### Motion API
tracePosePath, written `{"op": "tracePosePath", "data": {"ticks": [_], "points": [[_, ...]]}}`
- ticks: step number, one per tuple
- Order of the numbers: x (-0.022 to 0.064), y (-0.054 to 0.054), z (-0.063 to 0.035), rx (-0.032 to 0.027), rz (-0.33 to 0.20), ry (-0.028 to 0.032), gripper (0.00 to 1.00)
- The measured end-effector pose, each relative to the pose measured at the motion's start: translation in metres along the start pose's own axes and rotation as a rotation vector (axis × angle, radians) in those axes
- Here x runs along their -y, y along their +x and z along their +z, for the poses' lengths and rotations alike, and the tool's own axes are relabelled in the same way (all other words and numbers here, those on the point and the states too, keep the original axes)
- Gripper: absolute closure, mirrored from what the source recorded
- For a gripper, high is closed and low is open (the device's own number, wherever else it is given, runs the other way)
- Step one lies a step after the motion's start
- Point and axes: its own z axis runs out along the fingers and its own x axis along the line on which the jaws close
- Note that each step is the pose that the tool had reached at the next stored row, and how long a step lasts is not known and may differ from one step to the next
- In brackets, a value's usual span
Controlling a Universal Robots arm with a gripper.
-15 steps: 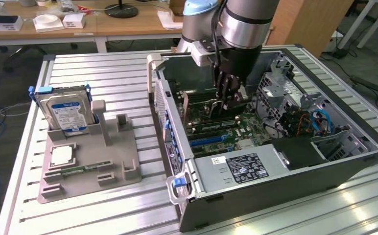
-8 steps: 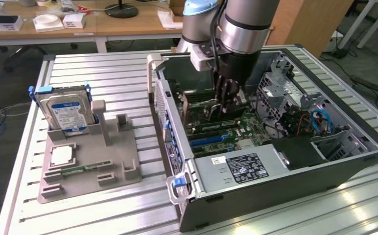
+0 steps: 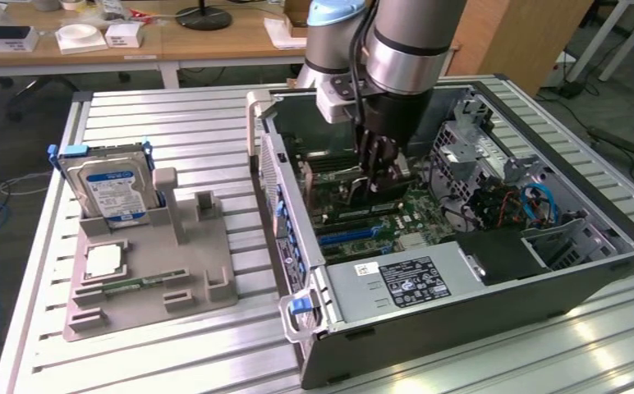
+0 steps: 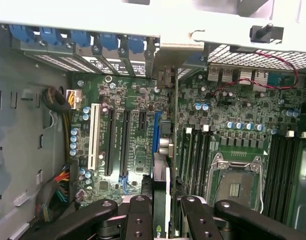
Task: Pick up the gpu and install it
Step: 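Insert the gpu into the slot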
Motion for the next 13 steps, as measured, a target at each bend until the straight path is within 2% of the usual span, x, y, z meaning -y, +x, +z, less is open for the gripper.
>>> {"op": "tracePosePath", "data": {"ticks": [13], "points": [[-0.0014, 0.0014, 0.0107, 0.0, -0.001, 0.0, 0.73]]}}
